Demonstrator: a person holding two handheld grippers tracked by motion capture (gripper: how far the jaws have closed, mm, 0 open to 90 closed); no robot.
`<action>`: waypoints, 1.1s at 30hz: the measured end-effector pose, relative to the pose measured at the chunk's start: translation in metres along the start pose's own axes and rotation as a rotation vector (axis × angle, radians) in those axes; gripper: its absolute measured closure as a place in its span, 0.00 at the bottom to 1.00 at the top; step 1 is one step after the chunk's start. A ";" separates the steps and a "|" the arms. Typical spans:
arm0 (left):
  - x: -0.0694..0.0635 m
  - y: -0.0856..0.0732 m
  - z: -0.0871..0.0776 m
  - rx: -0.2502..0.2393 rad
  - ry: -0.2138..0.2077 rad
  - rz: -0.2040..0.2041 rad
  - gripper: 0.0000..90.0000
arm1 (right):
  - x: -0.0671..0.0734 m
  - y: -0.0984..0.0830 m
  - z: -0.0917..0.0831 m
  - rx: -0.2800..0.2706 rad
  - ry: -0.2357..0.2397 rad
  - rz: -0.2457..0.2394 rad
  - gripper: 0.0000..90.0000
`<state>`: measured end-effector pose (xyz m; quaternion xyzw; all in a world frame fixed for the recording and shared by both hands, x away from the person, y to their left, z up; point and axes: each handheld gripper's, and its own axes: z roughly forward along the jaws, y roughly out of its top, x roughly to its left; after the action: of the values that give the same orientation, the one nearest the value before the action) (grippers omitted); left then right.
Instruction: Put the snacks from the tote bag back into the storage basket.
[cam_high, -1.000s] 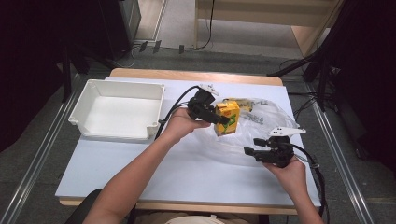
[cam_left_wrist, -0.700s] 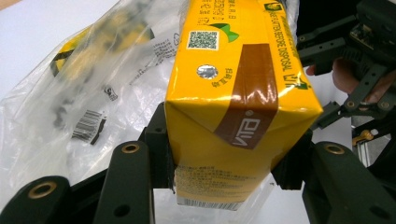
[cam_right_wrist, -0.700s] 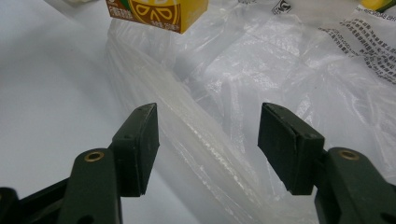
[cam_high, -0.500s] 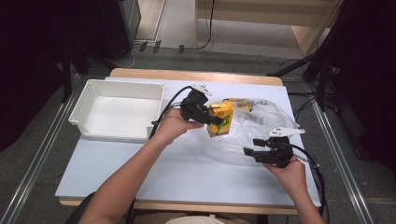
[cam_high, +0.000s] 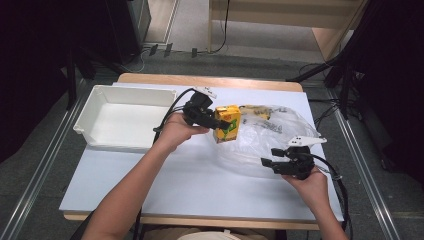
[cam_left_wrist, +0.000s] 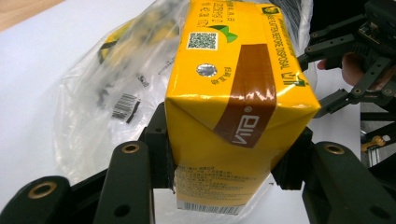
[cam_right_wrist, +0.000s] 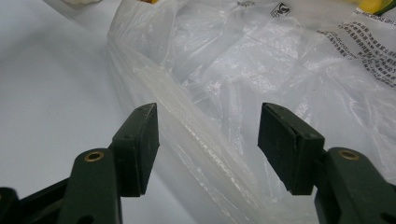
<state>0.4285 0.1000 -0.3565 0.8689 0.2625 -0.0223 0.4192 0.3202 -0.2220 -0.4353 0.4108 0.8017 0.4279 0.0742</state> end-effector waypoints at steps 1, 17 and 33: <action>0.001 0.000 -0.002 0.002 0.002 0.001 0.58 | 0.000 0.000 0.000 0.000 -0.001 0.000 0.44; 0.012 -0.004 -0.017 -0.011 0.023 -0.025 0.58 | -0.001 0.000 0.000 0.004 0.002 -0.003 0.44; 0.021 -0.004 -0.032 -0.020 0.038 -0.047 0.58 | -0.001 0.000 0.000 0.003 0.007 0.000 0.44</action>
<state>0.4393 0.1349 -0.3442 0.8585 0.2908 -0.0129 0.4221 0.3210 -0.2223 -0.4356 0.4094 0.8027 0.4279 0.0706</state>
